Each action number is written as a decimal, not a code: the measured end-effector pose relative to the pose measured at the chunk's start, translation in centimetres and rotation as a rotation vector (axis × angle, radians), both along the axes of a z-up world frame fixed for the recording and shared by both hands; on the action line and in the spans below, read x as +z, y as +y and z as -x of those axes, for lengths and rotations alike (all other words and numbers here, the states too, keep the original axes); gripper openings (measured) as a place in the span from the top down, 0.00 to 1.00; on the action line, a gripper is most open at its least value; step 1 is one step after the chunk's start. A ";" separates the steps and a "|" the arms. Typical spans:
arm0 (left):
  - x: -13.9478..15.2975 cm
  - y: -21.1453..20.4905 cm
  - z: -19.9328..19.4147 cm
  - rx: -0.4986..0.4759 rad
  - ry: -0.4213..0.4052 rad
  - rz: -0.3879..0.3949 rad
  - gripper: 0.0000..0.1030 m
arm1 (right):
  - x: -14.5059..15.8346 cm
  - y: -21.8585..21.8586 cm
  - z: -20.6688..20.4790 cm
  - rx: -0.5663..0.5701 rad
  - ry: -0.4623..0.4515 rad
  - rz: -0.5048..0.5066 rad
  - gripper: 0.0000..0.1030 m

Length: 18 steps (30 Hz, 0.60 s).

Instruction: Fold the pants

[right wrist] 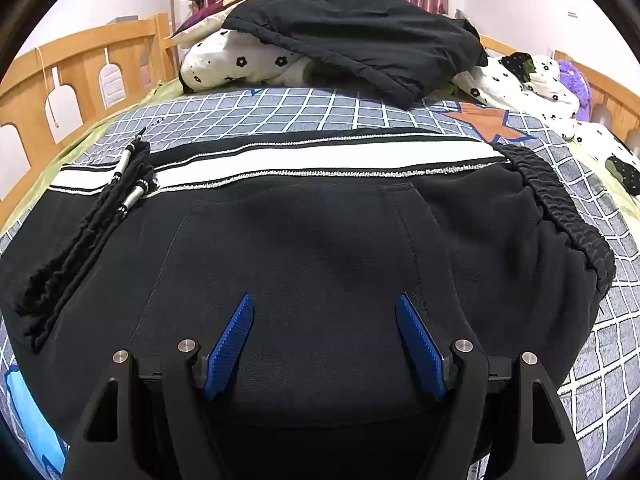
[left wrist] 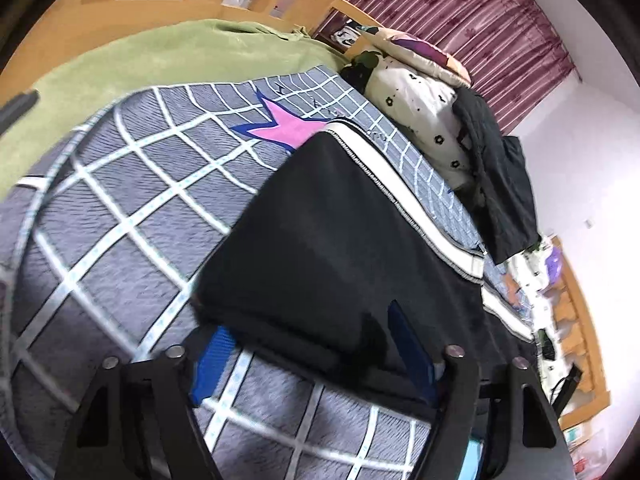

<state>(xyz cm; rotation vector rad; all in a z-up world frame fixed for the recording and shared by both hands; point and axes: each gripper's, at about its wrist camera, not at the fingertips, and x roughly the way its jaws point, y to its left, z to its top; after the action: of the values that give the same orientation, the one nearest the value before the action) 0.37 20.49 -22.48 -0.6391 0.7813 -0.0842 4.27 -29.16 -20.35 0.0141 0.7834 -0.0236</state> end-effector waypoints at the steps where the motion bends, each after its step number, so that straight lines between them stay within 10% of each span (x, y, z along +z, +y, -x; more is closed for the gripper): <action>1: 0.2 0.0 0.5 0.003 -0.001 -0.026 0.32 | 0.0 0.0 0.0 0.000 0.002 0.001 0.28; 15: 0.0 1.7 -1.8 0.096 0.007 -0.060 0.33 | 0.0 0.3 0.0 0.002 0.005 0.017 0.26; 18: 0.1 1.7 -2.3 0.104 0.046 -0.070 0.56 | 0.0 0.2 0.1 0.015 0.007 0.009 0.26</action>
<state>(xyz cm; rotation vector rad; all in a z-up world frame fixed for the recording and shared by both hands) 2.62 22.20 -22.33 -0.6163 0.7903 0.0525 4.20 -28.92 -20.35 -0.0007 0.7903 -0.0136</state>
